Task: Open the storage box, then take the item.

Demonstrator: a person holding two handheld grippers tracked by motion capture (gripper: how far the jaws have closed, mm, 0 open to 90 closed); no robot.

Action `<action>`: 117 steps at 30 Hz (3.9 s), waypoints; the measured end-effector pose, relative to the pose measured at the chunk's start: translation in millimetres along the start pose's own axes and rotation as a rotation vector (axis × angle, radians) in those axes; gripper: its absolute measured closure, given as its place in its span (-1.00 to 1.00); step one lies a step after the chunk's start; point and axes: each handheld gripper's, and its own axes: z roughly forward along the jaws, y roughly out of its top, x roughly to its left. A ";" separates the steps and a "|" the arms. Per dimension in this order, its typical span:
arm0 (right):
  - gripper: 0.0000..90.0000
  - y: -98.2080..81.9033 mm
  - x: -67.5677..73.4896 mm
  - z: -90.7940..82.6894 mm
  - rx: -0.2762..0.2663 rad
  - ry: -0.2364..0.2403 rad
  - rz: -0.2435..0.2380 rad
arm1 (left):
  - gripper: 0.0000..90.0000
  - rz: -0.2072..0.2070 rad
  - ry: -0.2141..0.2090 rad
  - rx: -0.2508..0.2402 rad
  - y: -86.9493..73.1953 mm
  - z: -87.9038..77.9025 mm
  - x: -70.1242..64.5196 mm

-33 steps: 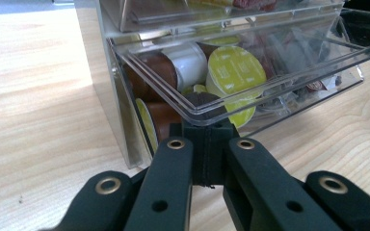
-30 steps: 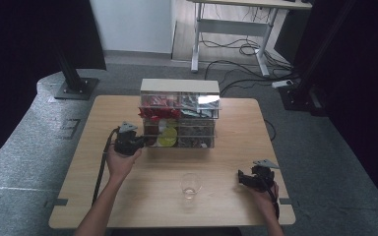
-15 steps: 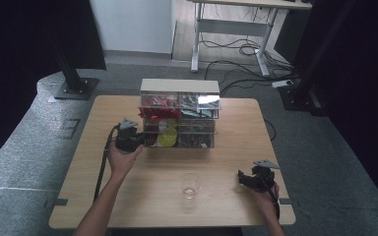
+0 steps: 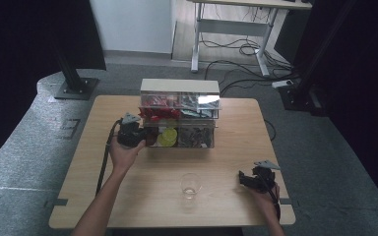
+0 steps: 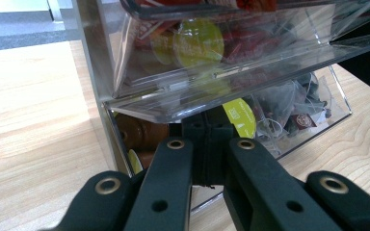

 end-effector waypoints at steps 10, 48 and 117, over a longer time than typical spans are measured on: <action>-0.61 4.1 0.7 -4.7 -0.023 0.027 -0.017 | 1.00 0.005 0.000 0.006 1.2 4.0 1.1; -0.03 83.4 96.7 -3.4 -0.238 0.375 -0.161 | 1.00 0.010 -0.002 0.006 3.4 7.6 -0.1; 0.13 119.2 161.2 37.3 -0.245 0.461 -0.217 | 1.00 0.017 -0.018 0.015 9.2 10.5 -5.2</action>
